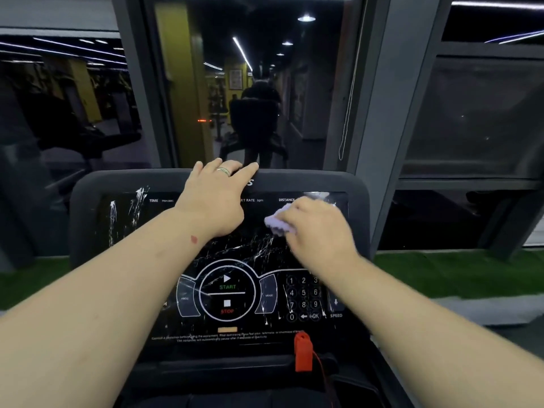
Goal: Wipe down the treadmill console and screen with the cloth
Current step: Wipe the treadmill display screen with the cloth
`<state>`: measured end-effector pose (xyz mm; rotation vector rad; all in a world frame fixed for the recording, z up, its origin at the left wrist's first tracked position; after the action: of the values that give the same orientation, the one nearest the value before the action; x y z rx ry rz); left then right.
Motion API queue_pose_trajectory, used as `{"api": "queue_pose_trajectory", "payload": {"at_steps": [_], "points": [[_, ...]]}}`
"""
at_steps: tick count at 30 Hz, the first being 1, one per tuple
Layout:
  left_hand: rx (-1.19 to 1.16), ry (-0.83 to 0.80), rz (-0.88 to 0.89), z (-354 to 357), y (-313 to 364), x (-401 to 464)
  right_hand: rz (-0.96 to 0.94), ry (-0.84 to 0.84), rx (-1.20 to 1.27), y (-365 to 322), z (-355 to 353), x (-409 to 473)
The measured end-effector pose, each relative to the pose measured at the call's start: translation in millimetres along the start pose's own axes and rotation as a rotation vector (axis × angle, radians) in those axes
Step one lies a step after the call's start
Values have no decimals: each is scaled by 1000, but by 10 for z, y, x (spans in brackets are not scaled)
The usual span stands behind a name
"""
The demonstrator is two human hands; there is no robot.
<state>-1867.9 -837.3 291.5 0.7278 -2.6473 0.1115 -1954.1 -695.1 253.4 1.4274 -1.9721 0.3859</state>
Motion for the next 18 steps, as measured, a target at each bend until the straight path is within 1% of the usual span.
{"api": "queue_pose_trajectory", "payload": {"at_steps": [1, 3, 4, 5, 7, 9, 10, 11, 12, 13, 14, 15, 17, 18], "points": [[-15, 4, -5, -1, -12, 2, 47, -29, -10, 213, 10, 69], [-29, 16, -16, -9, -17, 3, 278, 56, 60, 605, -62, 90], [-33, 21, -19, -11, -10, 3, 351, 101, 69, 635, -79, 44], [-38, 27, -19, -10, 2, 4, 340, 110, 60, 522, -63, 11], [-47, 33, -16, -14, 17, -1, 159, 72, 65, 149, 31, -68], [-52, 23, -19, -21, 18, -7, 0, 35, 52, 85, 15, -88], [-57, 21, -23, -28, 13, -6, 3, -2, 44, 210, -13, -17], [-63, 21, -29, -39, 8, -7, 81, -16, 33, 386, -35, 62], [-67, 23, -33, -41, 7, -13, 200, 2, 36, 548, -68, 97], [-68, 27, -35, -38, 9, -15, 303, 64, 49, 617, -108, 86], [-67, 29, -36, -31, 10, -11, 356, 108, 63, 553, -126, 56], [-64, 33, -35, -20, 11, -6, 317, 111, 53, 373, -95, 44], [-46, 48, -27, -7, 1, 4, 112, 19, 68, -96, 41, -52], [-35, 50, -19, -1, -6, 7, 16, 2, 74, -191, 63, -124]]}}
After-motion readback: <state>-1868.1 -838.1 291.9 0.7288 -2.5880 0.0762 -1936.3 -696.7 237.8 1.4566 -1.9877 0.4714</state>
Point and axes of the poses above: each hand's wrist, its own x-axis towards the middle knuckle, its own z-axis out of the palm, y = z × x, the point moved 7 cm from there along x, towards the middle knuckle, and after that the axes turned 6 degrees about -x, right-handed, at the moved point
